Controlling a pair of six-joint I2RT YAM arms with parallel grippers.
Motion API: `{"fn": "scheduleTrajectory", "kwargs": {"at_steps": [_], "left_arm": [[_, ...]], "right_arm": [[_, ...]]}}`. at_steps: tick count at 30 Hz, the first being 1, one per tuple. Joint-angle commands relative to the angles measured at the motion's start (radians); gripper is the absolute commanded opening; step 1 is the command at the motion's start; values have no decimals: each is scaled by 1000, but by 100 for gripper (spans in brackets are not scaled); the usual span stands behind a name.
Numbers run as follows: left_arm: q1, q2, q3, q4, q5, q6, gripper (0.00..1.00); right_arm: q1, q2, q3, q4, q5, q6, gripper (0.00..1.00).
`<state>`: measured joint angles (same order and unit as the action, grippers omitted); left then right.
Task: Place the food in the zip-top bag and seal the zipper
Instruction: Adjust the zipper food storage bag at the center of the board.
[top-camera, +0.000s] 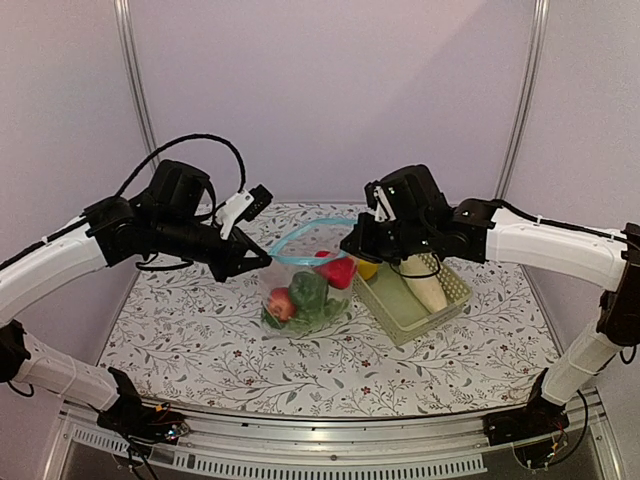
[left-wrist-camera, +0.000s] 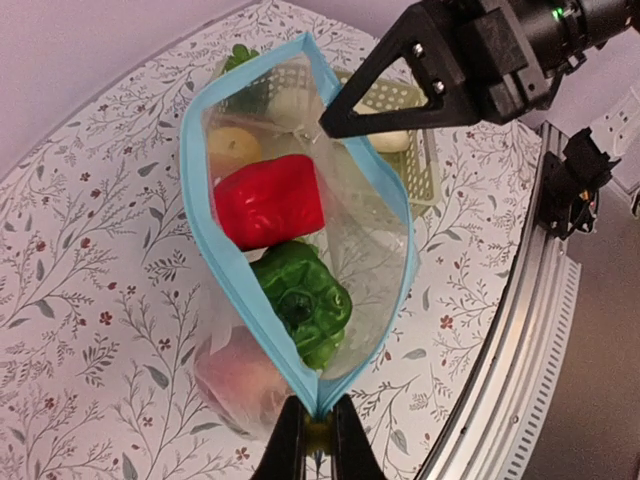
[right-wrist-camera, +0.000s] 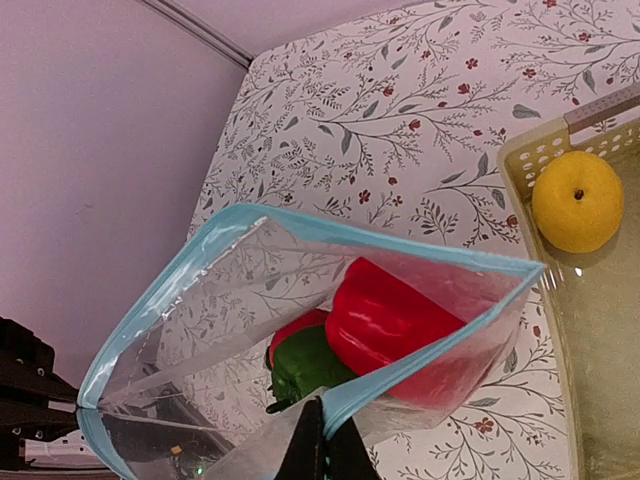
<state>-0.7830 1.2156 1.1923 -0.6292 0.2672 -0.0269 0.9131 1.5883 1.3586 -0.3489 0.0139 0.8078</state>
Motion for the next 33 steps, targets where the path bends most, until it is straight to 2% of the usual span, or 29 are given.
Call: {"fn": "scheduleTrajectory", "kwargs": {"at_steps": [1,3,6,13,17,21,27,33], "left_arm": [[-12,3,-5,-48,-57,108,0],[-12,5,-18,-45,-52,124,0],[-12,-1,-47,-14,-46,132,0],[-4,-68,-118,53,-128,134,0],[12,-94,-132,66,-150,129,0],[17,-97,-131,65,-150,127,0],[19,-99,-132,62,-155,125,0],[21,-97,-134,55,-167,128,0]], "right_arm": [[-9,-17,-16,-45,38,-8,0],[-8,-16,-15,-59,43,-14,3],[-9,-25,-13,-80,58,-37,17],[-8,-130,5,-167,173,-165,69],[-8,-198,28,-244,265,-221,87],[-39,-204,54,-317,306,-244,94],[-165,-110,49,-353,190,-226,96],[-227,46,118,-353,116,-283,96]]}}
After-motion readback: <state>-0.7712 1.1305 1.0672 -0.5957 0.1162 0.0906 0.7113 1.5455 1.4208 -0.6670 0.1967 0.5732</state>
